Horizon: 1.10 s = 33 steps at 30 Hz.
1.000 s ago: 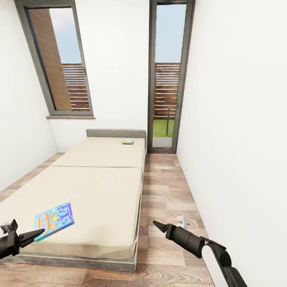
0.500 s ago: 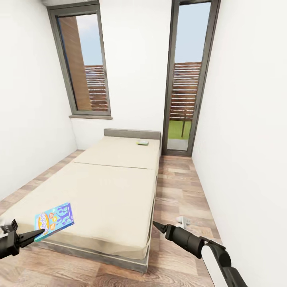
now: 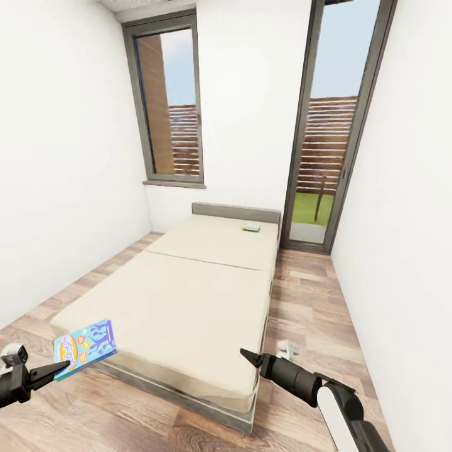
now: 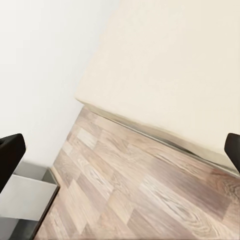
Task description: Put all the toys in the child's room - the three board games (two on the bed and one on the table), the two jigsaw puzzles on the table, and the tennis ball on the table - inside the toy box on the table in the child's room.
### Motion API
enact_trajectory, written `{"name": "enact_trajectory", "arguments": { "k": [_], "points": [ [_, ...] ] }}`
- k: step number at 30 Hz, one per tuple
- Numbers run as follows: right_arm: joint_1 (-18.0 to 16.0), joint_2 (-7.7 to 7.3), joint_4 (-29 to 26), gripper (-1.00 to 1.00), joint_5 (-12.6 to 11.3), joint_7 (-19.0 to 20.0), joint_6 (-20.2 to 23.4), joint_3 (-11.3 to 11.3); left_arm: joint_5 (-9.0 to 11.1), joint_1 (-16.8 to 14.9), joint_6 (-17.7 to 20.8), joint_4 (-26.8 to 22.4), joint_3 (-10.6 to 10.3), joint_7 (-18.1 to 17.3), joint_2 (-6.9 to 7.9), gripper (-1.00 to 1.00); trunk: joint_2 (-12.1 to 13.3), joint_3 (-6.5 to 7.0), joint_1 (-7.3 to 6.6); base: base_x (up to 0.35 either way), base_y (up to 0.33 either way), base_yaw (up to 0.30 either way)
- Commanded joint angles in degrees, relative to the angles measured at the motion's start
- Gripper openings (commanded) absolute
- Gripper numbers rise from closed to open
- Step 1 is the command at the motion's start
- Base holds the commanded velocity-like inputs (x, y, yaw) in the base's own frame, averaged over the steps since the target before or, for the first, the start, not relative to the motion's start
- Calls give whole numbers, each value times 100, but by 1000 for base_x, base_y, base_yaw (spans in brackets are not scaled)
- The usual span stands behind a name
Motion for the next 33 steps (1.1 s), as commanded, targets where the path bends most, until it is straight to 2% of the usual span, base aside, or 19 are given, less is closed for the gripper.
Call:
{"name": "enact_trajectory", "arguments": {
  "k": [1, 33],
  "points": [
    [-2, 2, -5, 100, -15, 5, 33, -6, 0, -5, 59, 2, 2, -25, 0, -100, 38, 12, -23, 0, 0, 291],
    [-2, 3, -2, 100, -15, 9, 33, -1, 0, -5, 50, 18, 8, -25, -8, -100, 1321, 587, -726, 0, 0, 290]
  ]
}}
